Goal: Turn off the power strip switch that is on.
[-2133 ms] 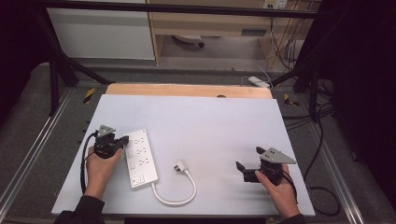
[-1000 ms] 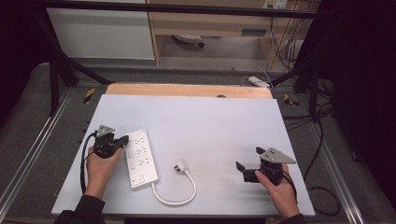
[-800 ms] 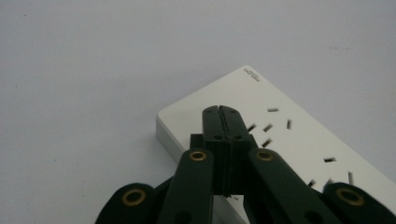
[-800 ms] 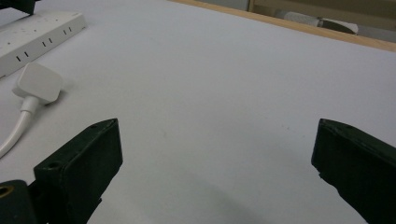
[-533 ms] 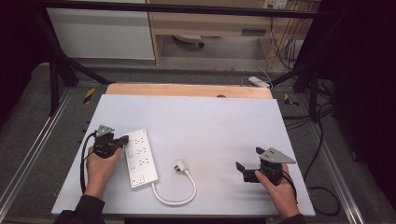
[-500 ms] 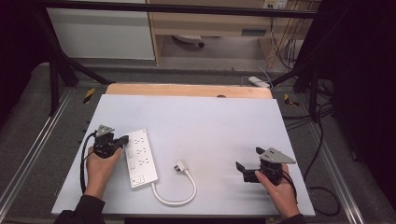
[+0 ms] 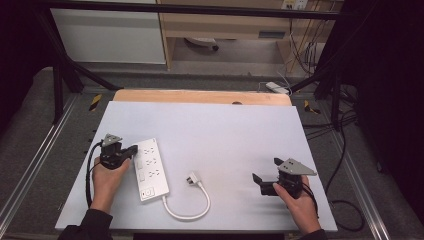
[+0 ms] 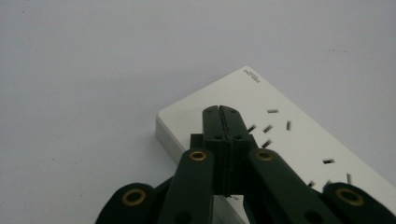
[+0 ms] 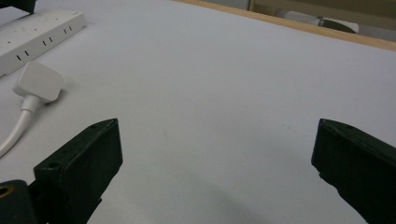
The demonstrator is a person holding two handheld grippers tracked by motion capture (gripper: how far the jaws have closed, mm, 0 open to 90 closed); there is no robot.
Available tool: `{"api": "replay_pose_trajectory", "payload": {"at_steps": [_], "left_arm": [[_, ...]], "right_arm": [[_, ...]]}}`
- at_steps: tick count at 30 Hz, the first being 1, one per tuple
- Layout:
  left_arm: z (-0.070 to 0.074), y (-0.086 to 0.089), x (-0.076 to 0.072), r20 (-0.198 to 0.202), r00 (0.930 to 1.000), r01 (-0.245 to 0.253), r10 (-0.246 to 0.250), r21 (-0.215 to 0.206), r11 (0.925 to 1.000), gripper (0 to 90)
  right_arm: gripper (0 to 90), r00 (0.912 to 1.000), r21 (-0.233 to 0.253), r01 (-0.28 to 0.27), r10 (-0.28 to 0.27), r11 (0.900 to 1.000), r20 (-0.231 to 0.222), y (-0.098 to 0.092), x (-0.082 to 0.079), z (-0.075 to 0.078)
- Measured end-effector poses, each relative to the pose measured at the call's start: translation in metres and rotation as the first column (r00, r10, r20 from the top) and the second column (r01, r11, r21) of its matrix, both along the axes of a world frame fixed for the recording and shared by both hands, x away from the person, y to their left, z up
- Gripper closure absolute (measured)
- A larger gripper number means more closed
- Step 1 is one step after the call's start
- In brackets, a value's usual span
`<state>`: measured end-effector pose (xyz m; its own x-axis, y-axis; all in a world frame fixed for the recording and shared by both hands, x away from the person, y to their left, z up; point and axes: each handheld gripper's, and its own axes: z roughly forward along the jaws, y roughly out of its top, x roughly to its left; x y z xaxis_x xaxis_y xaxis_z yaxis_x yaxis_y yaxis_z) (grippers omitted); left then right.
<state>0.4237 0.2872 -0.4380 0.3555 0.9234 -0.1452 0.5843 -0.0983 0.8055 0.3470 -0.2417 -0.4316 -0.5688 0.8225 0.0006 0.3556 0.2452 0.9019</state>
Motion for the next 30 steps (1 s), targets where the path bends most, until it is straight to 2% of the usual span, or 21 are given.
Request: {"api": "replay_pose_trajectory", "payload": {"at_steps": [5,8,9,12,30], "left_arm": [[-0.002,0.0007,0.0015,-0.003,1.0,-0.005,0.005,0.009,0.9999,90.0],[-0.0027,0.0033,0.0021,-0.014,0.9999,-0.01,0.009,-0.028,0.9996,90.0],[-0.0028,0.0036,0.002,-0.013,0.9999,-0.01,0.009,-0.029,0.9995,90.0],[-0.0023,0.0026,0.0018,-0.002,1.0,-0.006,0.006,0.003,1.0,90.0],[-0.0025,0.0012,0.0019,0.016,0.9999,-0.006,0.006,0.017,0.9998,90.0]], "right_arm": [[2.3,1.0,0.0,-0.001,0.001,1.0,-0.002,0.0004,-0.0001,-0.0001],[2.3,1.0,0.001,0.0,0.0,1.0,-0.001,0.0,0.0,0.0],[2.3,1.0,0.0,0.0,0.0,1.0,-0.001,-0.0001,0.0,0.0],[2.3,1.0,0.002,0.0,0.0,1.0,-0.003,0.0002,0.0001,-0.0001],[2.3,1.0,0.003,-0.001,0.001,1.0,0.0,-0.0001,-0.0001,0.0001]]}}
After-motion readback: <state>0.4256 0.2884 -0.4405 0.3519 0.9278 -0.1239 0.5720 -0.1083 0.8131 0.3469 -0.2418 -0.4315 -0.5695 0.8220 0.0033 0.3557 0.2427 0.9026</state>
